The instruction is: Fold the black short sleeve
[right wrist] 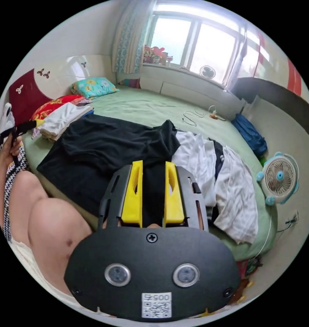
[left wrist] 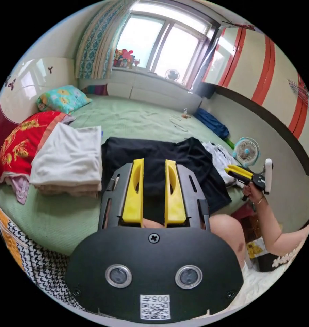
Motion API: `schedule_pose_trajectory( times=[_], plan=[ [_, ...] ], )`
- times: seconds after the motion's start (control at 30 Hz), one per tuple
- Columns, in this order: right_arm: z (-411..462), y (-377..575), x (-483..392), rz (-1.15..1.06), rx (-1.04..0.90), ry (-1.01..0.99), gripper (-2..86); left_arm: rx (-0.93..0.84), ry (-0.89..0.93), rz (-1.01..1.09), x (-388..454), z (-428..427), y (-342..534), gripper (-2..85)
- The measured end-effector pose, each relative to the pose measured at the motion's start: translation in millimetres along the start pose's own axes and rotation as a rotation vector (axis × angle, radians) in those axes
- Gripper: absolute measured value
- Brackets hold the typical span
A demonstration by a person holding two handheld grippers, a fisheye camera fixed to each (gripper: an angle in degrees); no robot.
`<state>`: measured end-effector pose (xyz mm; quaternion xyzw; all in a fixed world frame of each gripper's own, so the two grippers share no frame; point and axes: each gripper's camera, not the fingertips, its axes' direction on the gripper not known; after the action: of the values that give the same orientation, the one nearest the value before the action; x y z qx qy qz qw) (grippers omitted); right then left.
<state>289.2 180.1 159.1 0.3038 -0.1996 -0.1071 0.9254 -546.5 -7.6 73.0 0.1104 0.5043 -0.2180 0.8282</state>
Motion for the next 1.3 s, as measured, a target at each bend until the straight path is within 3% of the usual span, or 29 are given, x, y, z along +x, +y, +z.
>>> schedule_pose_trajectory(
  times=[0.17,0.27,0.7,0.77,0.93,1.13,1.3],
  plan=[
    [51.7,-33.9,6.4,-0.130,-0.115,0.073,8.4,-0.108,-0.054,0.027,0.7,59.8,-12.8,7.1],
    [72.6,-46.3,11.8,-0.166,-0.179,0.076,6.8,-0.075,-0.116,0.052,-0.4,63.6,-15.6,6.4],
    [71.3,-90.3,15.4,-0.228,-0.262,0.073,-1.0,-0.101,-0.003,-0.048,-25.7,93.6,-27.3,5.0],
    [65.6,-105.0,22.4,-0.166,-0.260,-0.007,-1.1,-0.103,-0.005,-0.053,-28.4,94.9,-26.7,4.9],
    [48.8,-125.5,83.6,0.230,-0.137,-0.348,-1.2,-0.106,0.015,-0.084,-39.3,96.8,-24.5,4.7],
    [100.4,-64.3,144.2,0.589,-0.272,-0.389,-1.2,-0.116,0.027,-0.095,-46.3,100.7,-22.5,4.7],
    [119.5,-34.5,165.7,0.701,-0.226,-0.444,-1.2,-0.137,0.012,-0.072,-40.3,106.9,-17.7,4.6]
  ],
)
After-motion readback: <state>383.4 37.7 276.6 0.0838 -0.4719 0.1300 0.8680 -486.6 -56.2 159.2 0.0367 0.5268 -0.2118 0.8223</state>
